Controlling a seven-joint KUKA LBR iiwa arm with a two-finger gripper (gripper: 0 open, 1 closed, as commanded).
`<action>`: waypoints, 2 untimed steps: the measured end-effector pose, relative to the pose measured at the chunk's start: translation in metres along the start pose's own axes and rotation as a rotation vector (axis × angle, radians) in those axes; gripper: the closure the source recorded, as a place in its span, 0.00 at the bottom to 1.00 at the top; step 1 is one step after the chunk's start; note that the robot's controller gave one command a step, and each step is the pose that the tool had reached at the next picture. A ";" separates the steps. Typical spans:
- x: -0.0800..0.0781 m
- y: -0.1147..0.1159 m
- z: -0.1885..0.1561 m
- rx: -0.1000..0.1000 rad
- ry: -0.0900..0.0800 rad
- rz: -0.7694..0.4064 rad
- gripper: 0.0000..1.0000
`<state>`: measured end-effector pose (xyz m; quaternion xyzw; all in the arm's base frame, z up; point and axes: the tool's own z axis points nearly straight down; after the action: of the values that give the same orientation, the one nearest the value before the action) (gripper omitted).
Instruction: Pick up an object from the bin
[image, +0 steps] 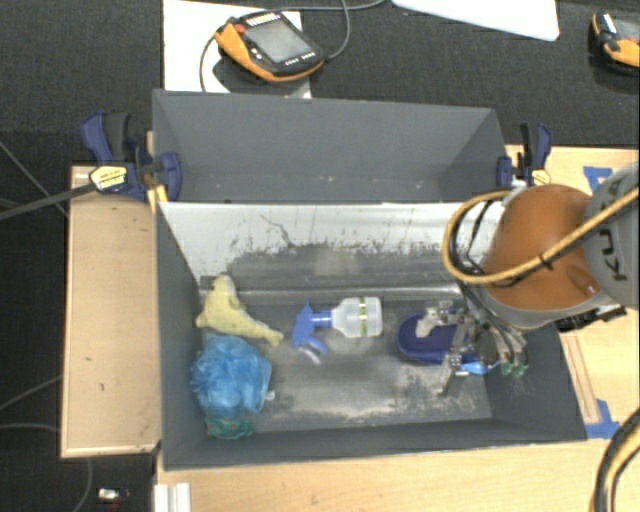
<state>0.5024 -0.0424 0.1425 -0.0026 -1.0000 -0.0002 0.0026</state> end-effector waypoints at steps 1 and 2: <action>-0.002 0.000 -0.004 0.000 -0.007 -0.001 0.00; -0.011 -0.016 -0.012 0.000 -0.008 0.053 0.00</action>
Offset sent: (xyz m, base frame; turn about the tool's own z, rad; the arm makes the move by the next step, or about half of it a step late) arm 0.0199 -0.0330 0.0195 0.1153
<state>0.5137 -0.0583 0.1541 -0.0289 -0.9996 -0.0002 -0.0015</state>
